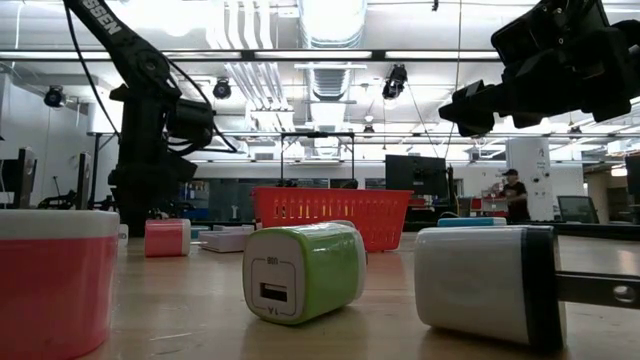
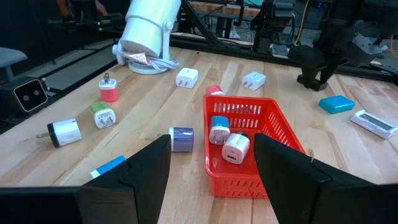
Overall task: Pick & Place Office items
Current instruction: Put the black digital clock into the yellow bin
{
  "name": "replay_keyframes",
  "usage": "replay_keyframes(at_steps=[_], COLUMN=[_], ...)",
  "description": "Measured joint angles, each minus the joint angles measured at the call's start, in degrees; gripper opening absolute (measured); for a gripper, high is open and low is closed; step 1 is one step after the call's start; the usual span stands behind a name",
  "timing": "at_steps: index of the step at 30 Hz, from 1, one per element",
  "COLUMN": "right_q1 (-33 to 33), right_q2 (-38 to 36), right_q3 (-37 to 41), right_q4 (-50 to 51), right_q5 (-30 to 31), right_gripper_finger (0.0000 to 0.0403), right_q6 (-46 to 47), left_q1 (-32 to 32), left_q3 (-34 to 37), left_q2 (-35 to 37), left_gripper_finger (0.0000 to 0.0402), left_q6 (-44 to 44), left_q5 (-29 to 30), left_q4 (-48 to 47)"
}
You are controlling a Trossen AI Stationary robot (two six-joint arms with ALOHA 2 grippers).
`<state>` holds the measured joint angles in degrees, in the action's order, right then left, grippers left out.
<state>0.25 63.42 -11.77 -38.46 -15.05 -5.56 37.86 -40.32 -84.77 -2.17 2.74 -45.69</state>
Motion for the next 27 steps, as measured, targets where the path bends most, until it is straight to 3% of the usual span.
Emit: replay_keyframes(at_steps=[12,27], right_q1=[0.0,0.0], right_q2=[0.0,0.0], right_q3=[0.0,0.0], right_q4=[0.0,0.0], right_q5=[0.0,0.0], right_gripper_finger=[0.0224,0.0224], right_q6=[0.4,0.4], left_q1=[0.0,-0.2], left_q3=[-0.7,-0.7], left_q2=[0.5,0.8], left_gripper_finger=[0.0264,0.0254], left_q6=[-0.9,-1.3], left_q5=[2.2,0.9], left_q4=[-3.5,-3.3])
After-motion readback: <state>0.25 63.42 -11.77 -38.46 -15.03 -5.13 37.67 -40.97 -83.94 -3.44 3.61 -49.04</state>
